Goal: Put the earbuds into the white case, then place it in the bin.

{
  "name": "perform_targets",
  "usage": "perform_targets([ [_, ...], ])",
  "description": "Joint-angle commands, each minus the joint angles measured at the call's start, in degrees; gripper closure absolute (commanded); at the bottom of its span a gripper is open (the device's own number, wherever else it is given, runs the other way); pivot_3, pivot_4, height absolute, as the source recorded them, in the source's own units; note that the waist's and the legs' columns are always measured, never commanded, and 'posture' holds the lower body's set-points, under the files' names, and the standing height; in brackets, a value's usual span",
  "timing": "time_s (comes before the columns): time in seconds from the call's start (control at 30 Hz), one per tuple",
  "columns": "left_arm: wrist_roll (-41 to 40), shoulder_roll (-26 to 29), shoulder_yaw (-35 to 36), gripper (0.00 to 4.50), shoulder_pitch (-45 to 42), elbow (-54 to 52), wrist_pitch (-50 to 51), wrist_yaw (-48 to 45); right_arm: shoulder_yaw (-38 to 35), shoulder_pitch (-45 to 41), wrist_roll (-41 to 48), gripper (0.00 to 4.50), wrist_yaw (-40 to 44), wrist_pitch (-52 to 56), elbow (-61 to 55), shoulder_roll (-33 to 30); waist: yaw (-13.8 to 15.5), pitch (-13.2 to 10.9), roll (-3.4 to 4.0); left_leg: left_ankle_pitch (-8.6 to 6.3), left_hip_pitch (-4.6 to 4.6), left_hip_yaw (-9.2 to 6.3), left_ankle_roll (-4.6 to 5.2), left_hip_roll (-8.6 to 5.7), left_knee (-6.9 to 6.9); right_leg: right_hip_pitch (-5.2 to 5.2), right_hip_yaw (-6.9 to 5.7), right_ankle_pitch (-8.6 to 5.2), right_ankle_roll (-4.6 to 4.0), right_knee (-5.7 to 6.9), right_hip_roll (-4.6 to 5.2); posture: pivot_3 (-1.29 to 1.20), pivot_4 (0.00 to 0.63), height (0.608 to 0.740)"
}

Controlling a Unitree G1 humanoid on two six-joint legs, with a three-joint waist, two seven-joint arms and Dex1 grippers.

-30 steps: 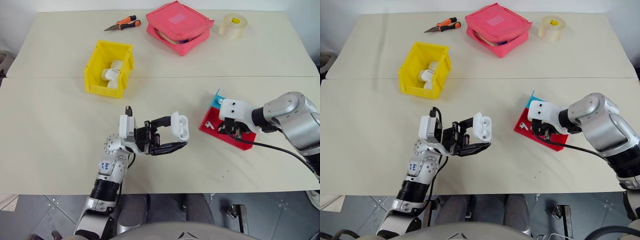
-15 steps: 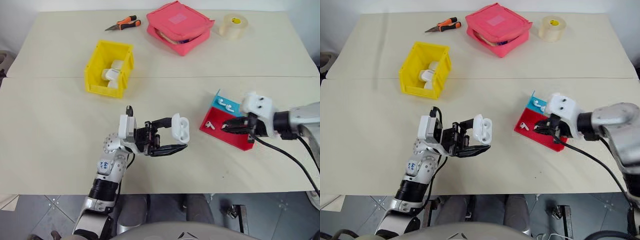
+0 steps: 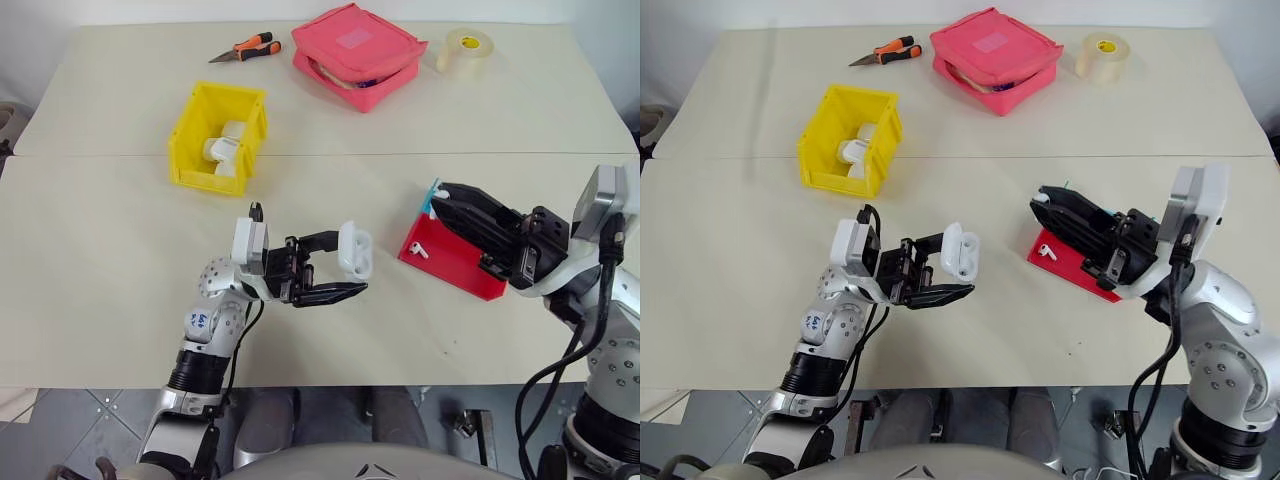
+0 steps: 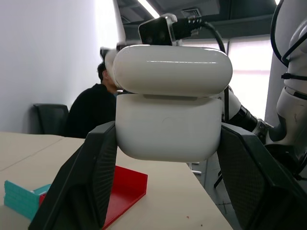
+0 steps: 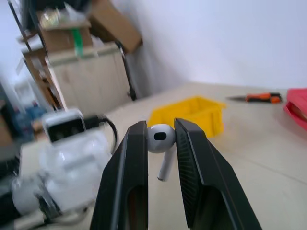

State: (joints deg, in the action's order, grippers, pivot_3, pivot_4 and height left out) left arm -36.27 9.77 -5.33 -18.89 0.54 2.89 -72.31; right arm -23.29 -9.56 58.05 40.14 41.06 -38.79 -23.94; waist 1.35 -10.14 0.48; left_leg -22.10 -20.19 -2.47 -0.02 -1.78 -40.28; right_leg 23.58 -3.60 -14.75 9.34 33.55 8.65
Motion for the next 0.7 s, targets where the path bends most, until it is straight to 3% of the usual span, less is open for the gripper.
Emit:
perform_targets([
  [0.03,-1.56,0.28,0.54,1.75,-0.16,-2.96,0.74,0.2,4.45,-0.09,4.83,4.06,-5.16,-2.83,-4.05,4.38,-0.08,0.01,0.03,0.0,0.0,0.0,0.0,0.01,0.01,0.01,0.0,0.0,0.0,0.0,-0.01,0.0,0.15,0.74],
  [0.37,-1.76,0.93,1.37,1.75,-0.69,-3.73,2.22,0.84,17.79,0.84,-0.72,4.06,-6.19,-9.18,-3.33,9.53,-0.14,0.02,0.04,0.0,0.01,0.03,0.0,-0.02,0.03,0.04,0.03,-0.01,-0.01,0.04,-0.01,0.0,0.15,0.74],
  [0.7,-1.94,0.93,1.64,1.75,-0.1,-4.97,2.74,1.47,20.77,2.5,-3.58,4.06,-5.03,-13.69,-0.6,8.96,-0.16,0.02,0.05,0.0,0.02,0.04,0.0,-0.02,0.05,0.04,0.03,-0.01,-0.02,0.03,-0.02,0.0,0.15,0.74],
])
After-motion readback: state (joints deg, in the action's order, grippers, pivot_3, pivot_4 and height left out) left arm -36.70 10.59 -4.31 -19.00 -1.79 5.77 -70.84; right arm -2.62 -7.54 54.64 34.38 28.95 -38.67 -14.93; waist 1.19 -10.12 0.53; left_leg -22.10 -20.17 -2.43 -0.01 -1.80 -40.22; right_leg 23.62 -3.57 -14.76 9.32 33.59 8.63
